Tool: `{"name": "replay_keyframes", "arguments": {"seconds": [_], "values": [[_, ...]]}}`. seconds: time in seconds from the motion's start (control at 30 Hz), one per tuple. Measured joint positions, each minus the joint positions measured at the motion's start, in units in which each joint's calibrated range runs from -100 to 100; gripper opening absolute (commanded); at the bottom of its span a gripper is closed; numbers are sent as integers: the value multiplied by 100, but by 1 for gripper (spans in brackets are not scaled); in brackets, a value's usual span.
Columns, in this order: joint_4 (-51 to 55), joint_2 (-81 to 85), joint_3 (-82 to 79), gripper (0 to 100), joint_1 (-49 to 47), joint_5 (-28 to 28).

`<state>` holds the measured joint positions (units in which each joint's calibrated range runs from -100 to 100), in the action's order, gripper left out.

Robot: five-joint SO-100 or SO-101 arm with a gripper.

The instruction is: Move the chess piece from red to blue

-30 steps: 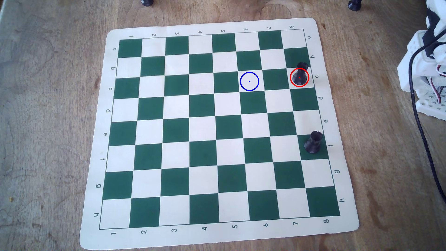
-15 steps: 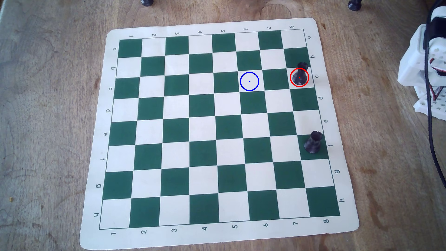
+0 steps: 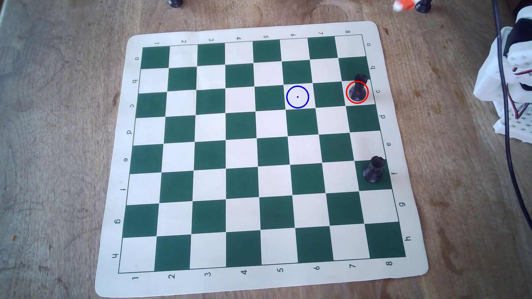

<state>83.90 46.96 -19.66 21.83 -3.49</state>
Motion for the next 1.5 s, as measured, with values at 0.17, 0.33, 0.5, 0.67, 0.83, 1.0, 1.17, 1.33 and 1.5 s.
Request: {"name": "replay_keyframes", "arguments": {"seconds": [0.17,0.33,0.5,0.67,0.83,1.0,1.17,1.33,1.5], "values": [[335,-779,45,31,-133,332],[406,-1098,54,33,-96,391],[629,-1072,54,34,-280,366],[582,-922,-362,34,-627,435],[-359,-25,-2250,29,-996,620],[-327,-913,-2341,27,-1077,635],[-717,-1424,-2341,32,-1121,635],[-1363,-1793,-2341,34,-1143,694],[-2048,-2313,-2341,34,-1335,840]]}}
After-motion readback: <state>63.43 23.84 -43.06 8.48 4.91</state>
